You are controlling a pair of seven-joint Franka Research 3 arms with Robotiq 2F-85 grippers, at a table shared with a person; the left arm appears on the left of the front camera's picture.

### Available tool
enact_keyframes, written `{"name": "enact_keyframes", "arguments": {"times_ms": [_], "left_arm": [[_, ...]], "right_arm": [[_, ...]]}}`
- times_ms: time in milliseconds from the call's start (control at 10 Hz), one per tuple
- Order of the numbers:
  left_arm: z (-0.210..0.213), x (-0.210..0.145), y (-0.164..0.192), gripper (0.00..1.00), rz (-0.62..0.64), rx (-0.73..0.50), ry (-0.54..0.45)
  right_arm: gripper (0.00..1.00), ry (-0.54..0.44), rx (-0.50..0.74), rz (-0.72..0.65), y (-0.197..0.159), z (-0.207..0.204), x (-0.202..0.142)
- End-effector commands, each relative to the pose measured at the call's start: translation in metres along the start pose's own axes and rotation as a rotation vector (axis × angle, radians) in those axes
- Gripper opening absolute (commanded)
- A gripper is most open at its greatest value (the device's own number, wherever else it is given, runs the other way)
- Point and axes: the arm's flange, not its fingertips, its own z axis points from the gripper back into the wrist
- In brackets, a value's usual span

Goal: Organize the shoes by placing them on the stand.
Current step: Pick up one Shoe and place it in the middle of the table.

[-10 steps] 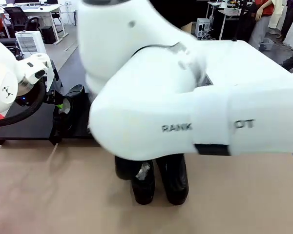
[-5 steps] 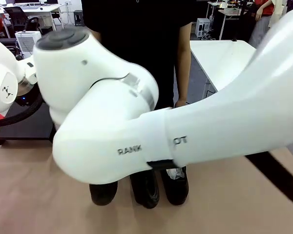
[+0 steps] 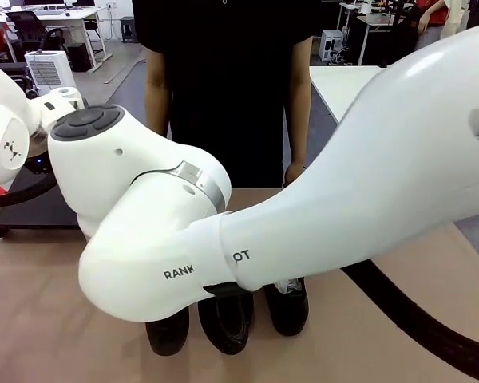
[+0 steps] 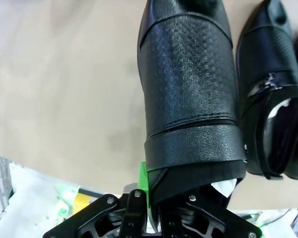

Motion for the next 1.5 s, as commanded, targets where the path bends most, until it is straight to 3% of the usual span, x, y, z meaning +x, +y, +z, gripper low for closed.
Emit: {"name": "enact_keyframes", "arguments": {"times_ms": [0, 300, 400, 900, 1400], "left_arm": [[0.001, -0.001, 0.003, 1.00, 0.001, 0.002, -0.007], [0.001, -0.001, 0.003, 1.00, 0.001, 0.002, -0.007], [0.001, -0.001, 0.003, 1.00, 0.001, 0.002, -0.007], [0.001, -0.001, 0.003, 1.00, 0.001, 0.002, -0.007], [0.001, -0.001, 0.003, 1.00, 0.001, 0.002, -0.007]], "right_arm": [[0.00, -0.042, -0.022, -0.040, 0.012, -0.008, 0.008], [0.00, -0.022, -0.050, -0.065, 0.011, -0.043, 0.017], [0.10, -0.008, -0.050, -0.066, 0.013, -0.049, 0.018], [1.00, -0.007, 0.009, -0.097, 0.006, -0.038, 0.019], [1.00, 0.054, 0.088, -0.114, -0.014, 0.000, 0.015]]}}
